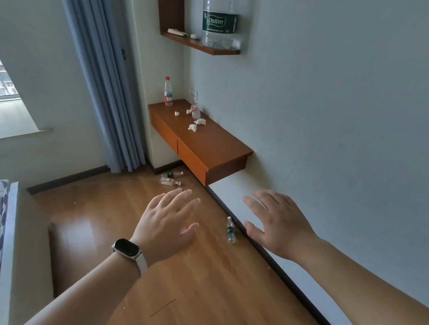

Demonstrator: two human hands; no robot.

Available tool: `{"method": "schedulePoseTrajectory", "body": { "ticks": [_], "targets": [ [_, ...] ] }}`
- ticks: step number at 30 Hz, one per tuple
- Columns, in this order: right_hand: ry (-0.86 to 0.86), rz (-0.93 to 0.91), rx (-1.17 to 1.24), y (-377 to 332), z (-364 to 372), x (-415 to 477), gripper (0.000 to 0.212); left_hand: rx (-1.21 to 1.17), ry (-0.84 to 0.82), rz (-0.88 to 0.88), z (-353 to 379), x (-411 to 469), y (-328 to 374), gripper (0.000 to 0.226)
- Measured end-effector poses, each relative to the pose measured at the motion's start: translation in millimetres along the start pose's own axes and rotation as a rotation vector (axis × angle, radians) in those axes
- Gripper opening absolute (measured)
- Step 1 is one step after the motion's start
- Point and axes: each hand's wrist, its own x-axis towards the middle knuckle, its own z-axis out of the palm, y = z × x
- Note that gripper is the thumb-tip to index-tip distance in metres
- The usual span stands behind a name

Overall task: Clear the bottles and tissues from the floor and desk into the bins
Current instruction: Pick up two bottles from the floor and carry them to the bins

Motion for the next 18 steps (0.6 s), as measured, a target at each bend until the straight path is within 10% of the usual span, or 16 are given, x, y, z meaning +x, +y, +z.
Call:
{"method": "schedulePoseTrajectory", "body": {
  "ticks": [18],
  "targets": [
    [-0.110, -0.067, 0.098, 53, 122, 125, 0.051, -0.005, -0.123, -0.086, 80, 91, -72, 0.048]
  ]
}}
